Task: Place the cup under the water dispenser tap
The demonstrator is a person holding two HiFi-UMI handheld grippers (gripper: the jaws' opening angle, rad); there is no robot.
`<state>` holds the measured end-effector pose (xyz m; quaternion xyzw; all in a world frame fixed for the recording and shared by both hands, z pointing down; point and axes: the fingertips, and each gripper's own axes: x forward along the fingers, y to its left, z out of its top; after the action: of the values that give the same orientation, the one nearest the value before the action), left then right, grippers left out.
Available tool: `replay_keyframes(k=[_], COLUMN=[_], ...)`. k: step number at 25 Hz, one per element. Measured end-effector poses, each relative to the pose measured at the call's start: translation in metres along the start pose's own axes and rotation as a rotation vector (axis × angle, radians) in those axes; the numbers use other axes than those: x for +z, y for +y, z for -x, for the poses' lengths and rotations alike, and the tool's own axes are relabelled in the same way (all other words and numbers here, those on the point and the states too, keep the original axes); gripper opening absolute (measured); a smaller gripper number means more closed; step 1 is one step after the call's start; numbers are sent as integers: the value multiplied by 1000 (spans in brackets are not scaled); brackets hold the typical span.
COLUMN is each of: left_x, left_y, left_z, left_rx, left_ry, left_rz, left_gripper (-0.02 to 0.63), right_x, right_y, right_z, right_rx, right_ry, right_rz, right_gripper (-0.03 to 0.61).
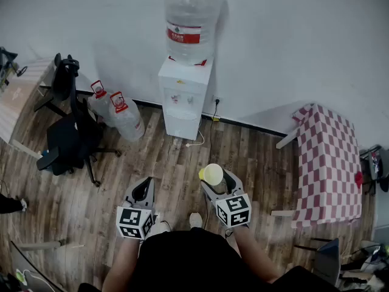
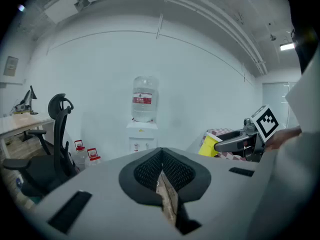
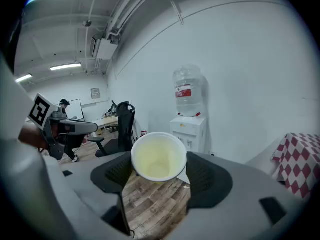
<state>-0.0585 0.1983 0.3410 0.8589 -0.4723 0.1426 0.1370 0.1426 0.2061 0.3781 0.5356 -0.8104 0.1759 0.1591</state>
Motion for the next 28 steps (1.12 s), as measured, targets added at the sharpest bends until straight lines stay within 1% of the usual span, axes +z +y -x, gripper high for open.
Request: replay_keyframes(k=[8,15,19,28], left_x=[1,1,0,-14], left_y=[-9,-14,-21,-42], left_z=[-6,-14,-18,-24], left_rx=[9,26,42,88], left_ry=[8,19,28,73], left_rz=[-15,-17,-11,14], left_gripper=[14,15,14,14], right_x=[2,2,0,-14], right_y=[-12,-23,-33,-55], right_z=[1,-2,-2,-2], right_rx=[9,22,34,98], right_ry=[-10,-19,-18,8], right_rz=[1,-12,0,20], right_gripper=[348,350,350,350])
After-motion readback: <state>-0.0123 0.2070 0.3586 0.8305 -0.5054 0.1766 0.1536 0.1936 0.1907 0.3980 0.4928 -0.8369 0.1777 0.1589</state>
